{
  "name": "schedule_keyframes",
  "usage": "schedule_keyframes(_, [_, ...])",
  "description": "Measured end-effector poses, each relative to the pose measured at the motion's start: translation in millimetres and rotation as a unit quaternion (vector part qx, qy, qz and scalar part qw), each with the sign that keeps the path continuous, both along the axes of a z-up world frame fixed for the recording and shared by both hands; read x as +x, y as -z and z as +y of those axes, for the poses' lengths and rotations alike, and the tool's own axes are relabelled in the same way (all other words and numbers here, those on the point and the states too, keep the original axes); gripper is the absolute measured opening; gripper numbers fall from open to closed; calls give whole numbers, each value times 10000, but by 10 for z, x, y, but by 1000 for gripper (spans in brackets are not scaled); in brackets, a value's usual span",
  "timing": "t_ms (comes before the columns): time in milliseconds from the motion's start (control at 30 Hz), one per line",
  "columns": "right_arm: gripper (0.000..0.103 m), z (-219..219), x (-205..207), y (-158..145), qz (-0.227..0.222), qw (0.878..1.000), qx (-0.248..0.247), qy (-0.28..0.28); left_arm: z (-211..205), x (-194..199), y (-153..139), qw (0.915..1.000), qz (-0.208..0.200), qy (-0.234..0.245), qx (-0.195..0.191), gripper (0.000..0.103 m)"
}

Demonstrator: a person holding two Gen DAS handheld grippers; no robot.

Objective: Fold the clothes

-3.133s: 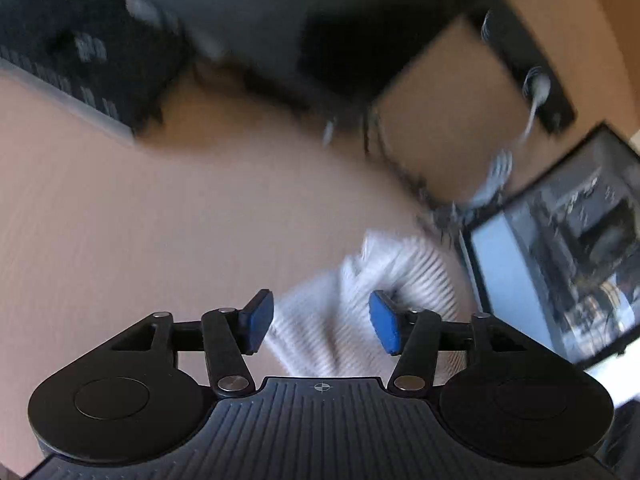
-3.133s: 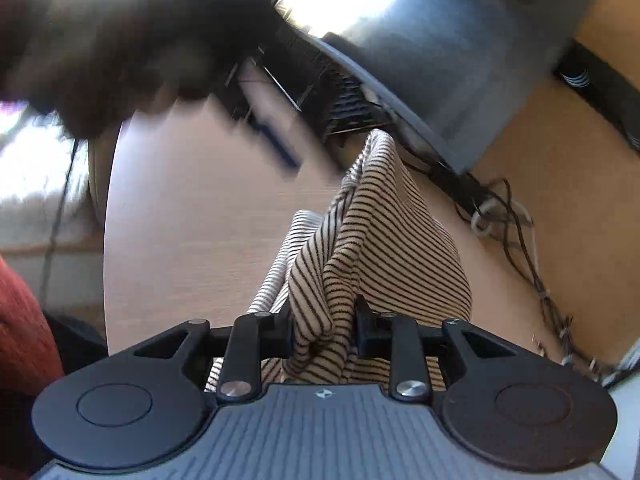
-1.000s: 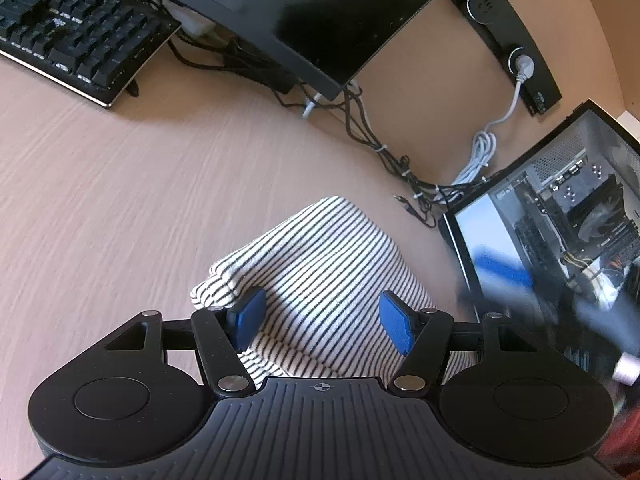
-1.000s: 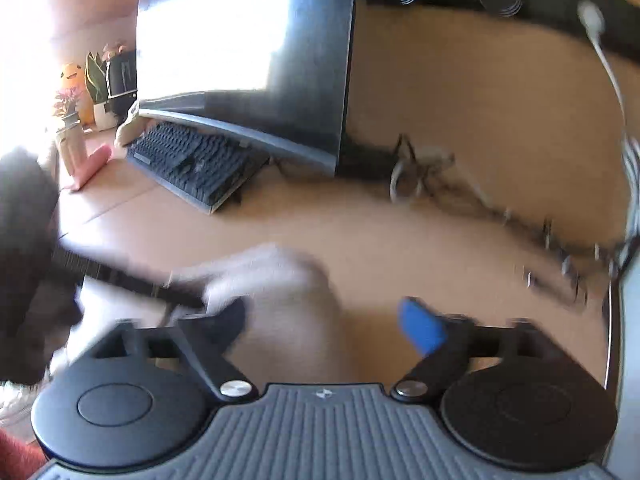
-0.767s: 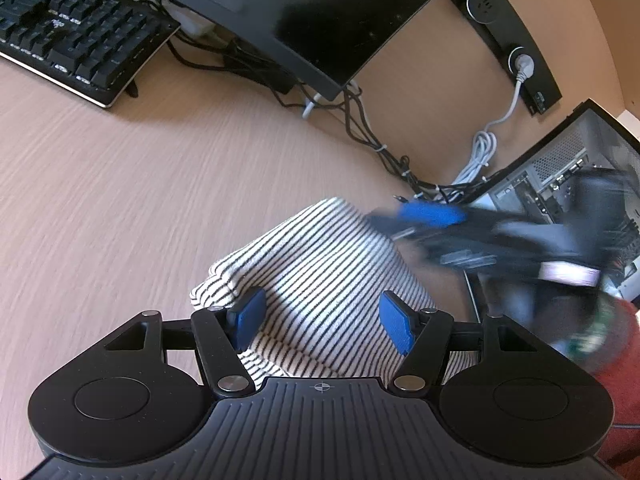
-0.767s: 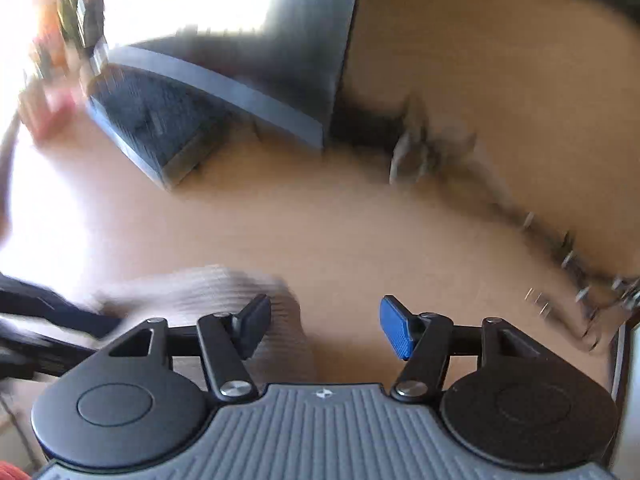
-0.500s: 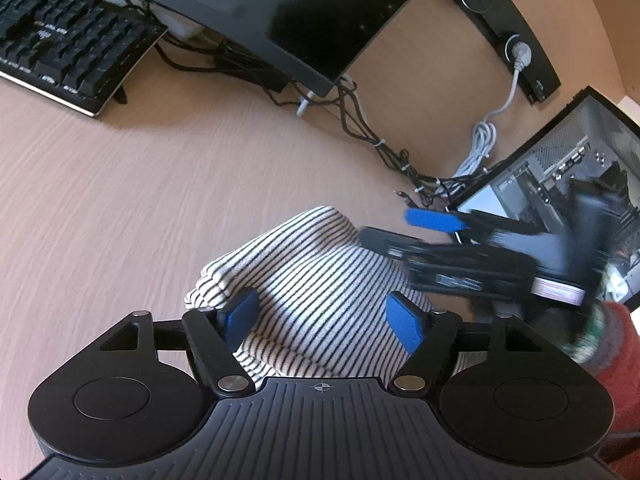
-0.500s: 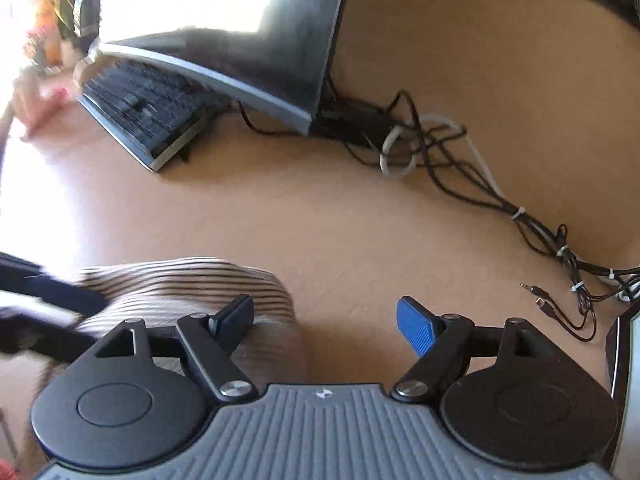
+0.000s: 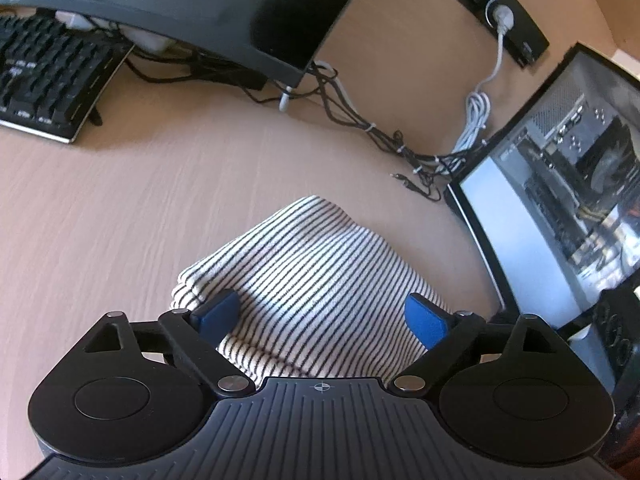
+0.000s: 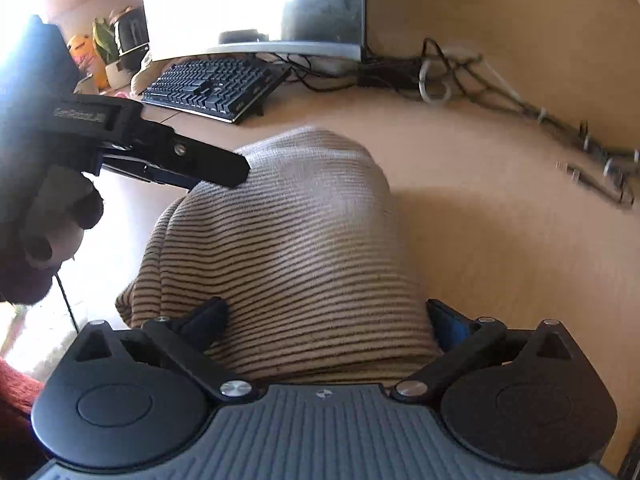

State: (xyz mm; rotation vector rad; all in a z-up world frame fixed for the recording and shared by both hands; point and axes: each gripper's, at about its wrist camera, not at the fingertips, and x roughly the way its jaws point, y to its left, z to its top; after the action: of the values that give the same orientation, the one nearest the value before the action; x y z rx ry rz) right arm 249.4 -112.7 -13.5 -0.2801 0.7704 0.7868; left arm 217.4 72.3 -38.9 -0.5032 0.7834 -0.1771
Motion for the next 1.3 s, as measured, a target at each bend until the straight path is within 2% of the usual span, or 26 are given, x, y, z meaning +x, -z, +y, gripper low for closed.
schedule_keyframes(100, [103,137,-98,-59,-734,9964,-370,-197,56,76,-62,9999,4,-119,-24,92])
schedule_keyframes(167, [102,169,-181,-179,-1108,9927,-396,-277,165,85,-148,9991,11,-364,-230,89])
schedule_keyframes(233, [101,120,-263,-321,-1178,9919,-163,-455,300,-8,-262,9971,-122,-594,-467,89])
schedule_keyframes(333, [94,76,-384,-463,-1162,9901,120,-781,421,-247,-366,9949,-292,-773,-579,88])
schedule_keyframes(433, [87,123,-503,-385,-776,9884,196,-1292,465,-456,-331,9944,-211,-793,-666,75])
schedule_keyframes(467, [78,157,-525,-326,-771,9871,68,-1399,454,-515,-286,9948,-119,-761,-661,68])
schedule_keyframes(500, [57,198,-541,-255,-808,9855,-114,-1485,433,-561,-253,9952,-29,-735,-643,63])
schedule_keyframes(533, [46,239,-557,-184,-846,9835,-296,-1571,399,-601,-227,9955,63,-714,-619,61])
schedule_keyframes(567, [30,256,-541,-165,-940,9828,-391,-1543,363,-643,-201,9957,143,-664,-631,56])
schedule_keyframes(600, [22,231,-476,-210,-911,9851,-291,-1430,325,-677,-180,9958,204,-588,-671,51])
schedule_keyframes(667, [13,111,-231,-379,-530,9934,245,-991,233,-732,-170,9964,229,-376,-721,48])
schedule_keyframes(733, [11,-40,54,-592,-76,9943,942,-497,96,-735,-189,9974,160,-96,-697,46])
schedule_keyframes(833, [11,-133,225,-864,496,9795,1912,-405,-132,-655,-176,9973,107,279,-664,45])
schedule_keyframes(867, [11,-106,228,-883,669,9757,2031,-478,-205,-621,-161,9972,111,376,-643,45])
schedule_keyframes(933, [11,-15,202,-872,1002,9696,2127,-679,-296,-562,-108,9968,164,457,-633,45])
schedule_keyframes(1000, [11,79,175,-705,1343,9678,1984,-774,-329,-538,-37,9960,187,482,-735,45])
schedule_keyframes(1067, [11,113,187,-469,1702,9667,1773,-716,-332,-559,6,9954,156,501,-802,46])
schedule_keyframes(1133, [11,81,224,-287,2021,9622,1738,-557,-341,-629,25,9958,168,551,-706,46])
schedule_keyframes(1200, [11,71,202,-233,1936,9664,1598,-559,-326,-717,51,9956,279,553,-707,55])
schedule_keyframes(1233, [11,82,191,-225,1815,9698,1506,-625,-287,-773,53,9958,335,501,-695,56])
schedule_keyframes(1300, [12,138,7,-234,1384,9790,1183,-919,-182,-889,38,9968,410,325,-597,58])
